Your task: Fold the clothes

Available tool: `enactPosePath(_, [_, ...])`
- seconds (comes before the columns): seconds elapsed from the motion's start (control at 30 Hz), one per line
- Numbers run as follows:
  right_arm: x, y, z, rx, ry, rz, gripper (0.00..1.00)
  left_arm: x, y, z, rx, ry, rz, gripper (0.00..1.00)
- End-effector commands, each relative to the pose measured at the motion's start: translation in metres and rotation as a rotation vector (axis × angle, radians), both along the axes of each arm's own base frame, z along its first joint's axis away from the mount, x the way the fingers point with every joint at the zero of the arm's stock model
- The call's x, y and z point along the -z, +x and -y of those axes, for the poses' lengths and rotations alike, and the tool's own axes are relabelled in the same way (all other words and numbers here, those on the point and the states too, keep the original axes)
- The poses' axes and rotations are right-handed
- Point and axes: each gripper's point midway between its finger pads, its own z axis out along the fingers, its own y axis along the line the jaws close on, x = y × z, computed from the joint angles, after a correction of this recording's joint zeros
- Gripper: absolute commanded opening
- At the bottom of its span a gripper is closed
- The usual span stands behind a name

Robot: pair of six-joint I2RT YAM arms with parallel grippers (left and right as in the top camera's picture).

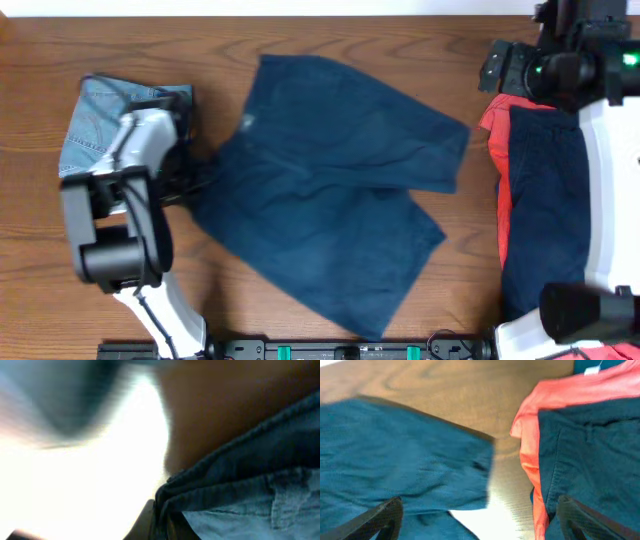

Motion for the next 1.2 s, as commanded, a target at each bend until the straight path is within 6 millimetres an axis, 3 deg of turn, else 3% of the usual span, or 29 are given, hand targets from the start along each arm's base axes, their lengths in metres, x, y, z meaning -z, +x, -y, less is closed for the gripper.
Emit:
enactPosePath(0.0, [0.036,0.012,0.002,-0.016,-0.011,-0.096,0.89,-0.018,-0.01,-0.018,-0.062,0.056,0.006,0.06])
enactPosePath(0.17, [0.091,0.028,-0.03,-0.151,0.078,-0.217,0.71,-0.033,-0.017,-0.022,-0.08,0.058,0.017,0.06])
enactPosePath(0.23, [0.115,0.032,-0.038,-0.173,0.085,-0.268,0.7,-0.039,-0.018,-0.021,-0.079,0.06,0.028,0.06])
enactPosePath(0.33, [0.152,0.034,-0.056,-0.219,0.107,-0.35,0.73,-0.045,-0.02,-0.019,-0.082,0.053,0.036,0.16])
enactPosePath(0.47, [0.192,0.038,-0.083,-0.292,0.15,-0.408,0.72,-0.048,-0.021,-0.015,-0.07,0.026,0.041,0.22])
enactPosePath(0.67, [0.236,0.031,-0.099,-0.199,0.177,-0.519,0.51,-0.049,-0.024,-0.014,-0.061,0.02,0.029,0.22])
enactPosePath(0.9, [0.255,0.03,-0.117,-0.192,0.226,-0.552,0.51,-0.049,-0.023,-0.014,-0.047,0.017,0.029,0.22])
enactPosePath(0.97, [0.255,0.035,-0.12,-0.176,0.232,-0.533,0.36,-0.049,-0.023,-0.014,-0.047,0.017,0.029,0.22])
enactPosePath(1.0, [0.254,0.039,-0.121,-0.167,0.245,-0.519,0.18,-0.049,-0.023,-0.014,-0.047,0.016,0.029,0.22])
enactPosePath(1.03, [0.253,0.045,-0.125,-0.17,0.263,-0.491,0.07,-0.049,-0.023,-0.014,-0.047,0.016,0.029,0.22])
enactPosePath(1.07, [0.25,0.058,-0.126,-0.17,0.285,-0.442,0.01,-0.049,-0.023,-0.014,-0.047,0.016,0.029,0.22])
enactPosePath(1.17, [0.239,0.099,-0.123,-0.128,0.376,-0.289,0.01,-0.049,-0.023,-0.014,-0.047,0.016,0.029,0.22])
